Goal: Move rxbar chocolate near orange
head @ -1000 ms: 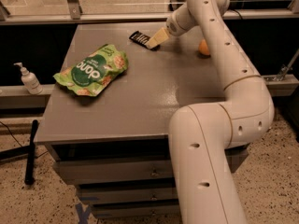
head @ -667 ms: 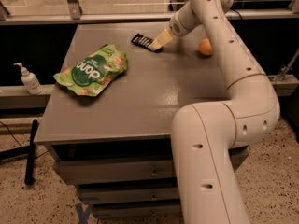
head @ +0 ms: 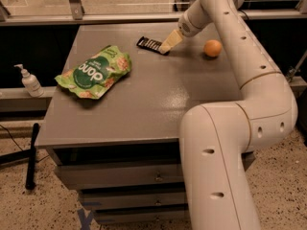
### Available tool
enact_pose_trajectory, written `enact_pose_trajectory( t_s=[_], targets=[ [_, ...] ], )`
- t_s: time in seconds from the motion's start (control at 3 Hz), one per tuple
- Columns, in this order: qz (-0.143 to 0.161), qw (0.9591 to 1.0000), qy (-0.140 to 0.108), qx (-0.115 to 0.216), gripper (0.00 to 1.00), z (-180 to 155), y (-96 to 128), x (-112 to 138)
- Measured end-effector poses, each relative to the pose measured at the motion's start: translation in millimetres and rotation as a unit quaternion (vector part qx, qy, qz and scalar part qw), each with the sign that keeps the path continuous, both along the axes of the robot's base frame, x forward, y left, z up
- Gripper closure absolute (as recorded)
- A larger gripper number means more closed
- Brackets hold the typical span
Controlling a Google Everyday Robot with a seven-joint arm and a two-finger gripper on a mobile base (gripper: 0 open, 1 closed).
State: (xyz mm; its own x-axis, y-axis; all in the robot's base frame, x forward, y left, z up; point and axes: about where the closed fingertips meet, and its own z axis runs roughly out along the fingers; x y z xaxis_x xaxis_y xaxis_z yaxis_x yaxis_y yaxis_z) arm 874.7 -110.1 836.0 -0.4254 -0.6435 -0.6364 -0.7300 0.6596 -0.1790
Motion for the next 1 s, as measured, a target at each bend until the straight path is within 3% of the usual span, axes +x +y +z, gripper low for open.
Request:
enact_pose_trajectory(
  t_s=[0.33,1.0],
  targets=[
    [0.002,1.0,-0.007,0.001,0.0,14,-3,-4],
    [0.013,0.9969,0.035,0.069,0.0,21,21,-29]
  ],
)
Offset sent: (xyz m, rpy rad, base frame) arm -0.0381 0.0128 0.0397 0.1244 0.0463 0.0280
